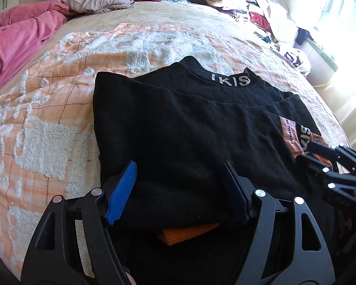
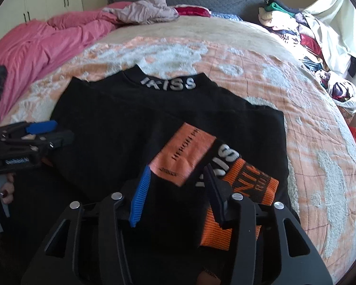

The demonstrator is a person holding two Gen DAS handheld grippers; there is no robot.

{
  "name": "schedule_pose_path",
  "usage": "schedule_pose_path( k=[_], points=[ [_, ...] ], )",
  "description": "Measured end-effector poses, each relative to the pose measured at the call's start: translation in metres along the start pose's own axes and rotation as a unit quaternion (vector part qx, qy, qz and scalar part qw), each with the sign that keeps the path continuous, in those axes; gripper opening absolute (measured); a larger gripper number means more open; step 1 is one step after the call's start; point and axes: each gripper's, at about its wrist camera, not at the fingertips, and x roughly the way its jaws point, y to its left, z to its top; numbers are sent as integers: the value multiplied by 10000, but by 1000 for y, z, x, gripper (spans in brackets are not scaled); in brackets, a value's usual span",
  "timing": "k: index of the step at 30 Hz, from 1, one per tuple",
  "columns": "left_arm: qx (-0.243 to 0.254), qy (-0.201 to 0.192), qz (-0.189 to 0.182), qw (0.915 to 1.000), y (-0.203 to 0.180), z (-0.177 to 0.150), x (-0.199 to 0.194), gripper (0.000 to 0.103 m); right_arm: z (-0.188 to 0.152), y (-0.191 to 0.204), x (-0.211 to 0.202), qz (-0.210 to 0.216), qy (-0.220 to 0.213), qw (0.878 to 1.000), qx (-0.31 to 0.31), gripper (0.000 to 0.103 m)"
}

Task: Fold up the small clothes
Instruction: 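Open the right tool and withdraw it from the laid cuff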

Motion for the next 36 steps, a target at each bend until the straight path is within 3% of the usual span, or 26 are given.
schedule_pose_path(
  k=[11, 20, 26, 31, 36],
  points=[
    [-2, 22, -13, 10000, 0, 0, -1, 65, -11, -8, -4, 161, -127, 9995, 235, 45],
    [74, 18, -32, 10000, -5, -2, -8, 70, -9, -17, -20, 289, -353, 9979, 460, 52],
    [61, -9, -71, 10000, -10, -2, -13, 76, -9, -15, -29, 360, -478, 9971, 462, 61],
    [53, -58, -116, 9999, -13, -1, -19, 81, -7, -19, -36, 377, -593, 9960, 546, 80],
    [-17, -182, -114, 9998, -14, 1, -27, 89, -6, -25, -43, 363, -707, 9946, 668, 92]
  ],
)
